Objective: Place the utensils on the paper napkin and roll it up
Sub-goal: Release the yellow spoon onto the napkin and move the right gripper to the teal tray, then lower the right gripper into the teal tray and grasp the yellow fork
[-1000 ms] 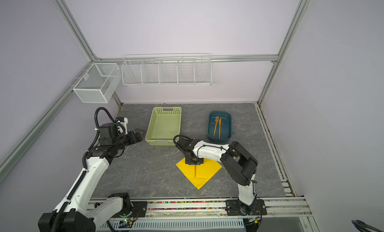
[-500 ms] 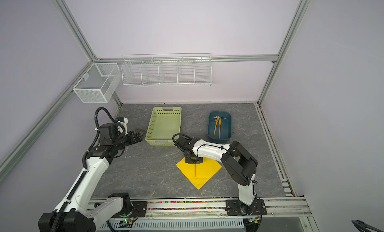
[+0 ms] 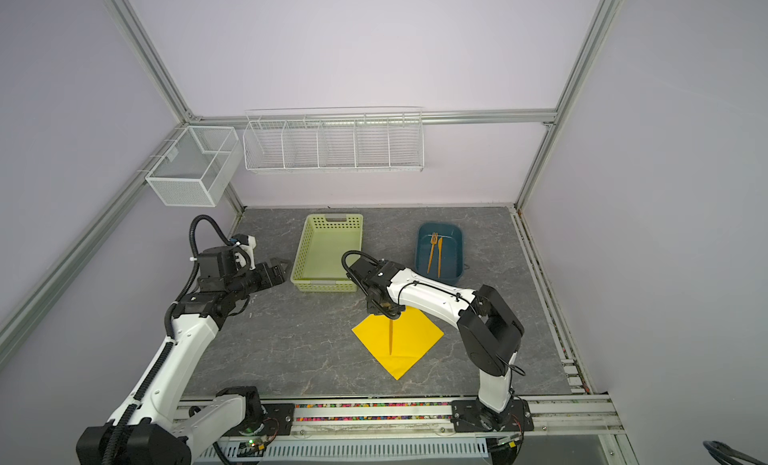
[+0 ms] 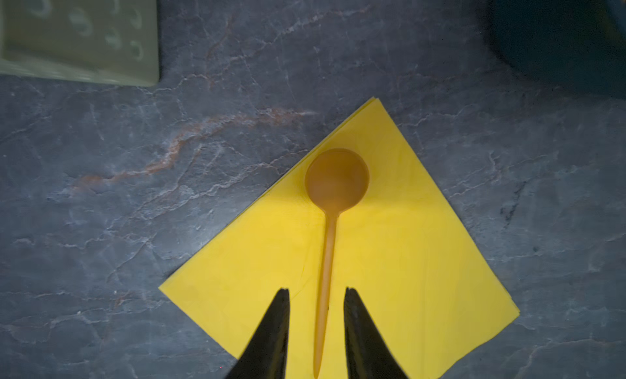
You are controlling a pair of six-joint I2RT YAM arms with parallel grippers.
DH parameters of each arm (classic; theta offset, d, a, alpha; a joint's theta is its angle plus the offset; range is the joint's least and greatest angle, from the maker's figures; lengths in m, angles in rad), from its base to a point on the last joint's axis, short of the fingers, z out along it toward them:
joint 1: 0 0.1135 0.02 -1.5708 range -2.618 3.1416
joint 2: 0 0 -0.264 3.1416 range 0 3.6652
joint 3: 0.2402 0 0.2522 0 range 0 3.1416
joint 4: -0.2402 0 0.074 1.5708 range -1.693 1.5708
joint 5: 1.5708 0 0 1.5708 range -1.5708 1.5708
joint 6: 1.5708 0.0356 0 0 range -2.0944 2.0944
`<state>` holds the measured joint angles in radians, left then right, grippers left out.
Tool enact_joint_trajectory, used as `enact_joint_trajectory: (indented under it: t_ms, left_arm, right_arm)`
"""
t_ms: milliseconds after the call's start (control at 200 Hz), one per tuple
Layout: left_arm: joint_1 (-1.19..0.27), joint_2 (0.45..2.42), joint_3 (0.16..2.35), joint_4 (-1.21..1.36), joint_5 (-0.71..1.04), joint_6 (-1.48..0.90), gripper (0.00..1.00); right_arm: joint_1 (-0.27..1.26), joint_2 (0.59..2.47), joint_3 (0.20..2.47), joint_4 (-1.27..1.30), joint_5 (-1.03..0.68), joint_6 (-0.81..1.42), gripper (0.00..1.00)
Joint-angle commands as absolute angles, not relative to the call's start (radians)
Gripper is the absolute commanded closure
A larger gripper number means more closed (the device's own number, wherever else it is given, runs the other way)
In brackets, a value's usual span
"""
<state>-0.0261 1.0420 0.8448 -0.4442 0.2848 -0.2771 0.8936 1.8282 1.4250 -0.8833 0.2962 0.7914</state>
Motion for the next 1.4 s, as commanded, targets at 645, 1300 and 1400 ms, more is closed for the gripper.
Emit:
enact_joint_trajectory:
  t_ms: [645, 1300, 1400]
  left_arm:
    - [-0.020, 1.070, 0.864, -0.477, 0.268, -0.272, 0.05]
    - [-0.021, 1.109, 0.880, -0.488, 0.270, -0.259, 0.05]
    - [-0.020, 1.118, 0.883, -0.488, 0.269, -0.258, 0.05]
  right_arm:
    - [0.496, 1.866, 1.617, -0.982, 0.205, 0.504, 0.69]
    - [0.287, 2.224, 1.963, -0.986, 0.133, 0.425, 0.71]
    - [0.274, 2.293, 2.041, -1.001, 0.130, 0.417, 0.72]
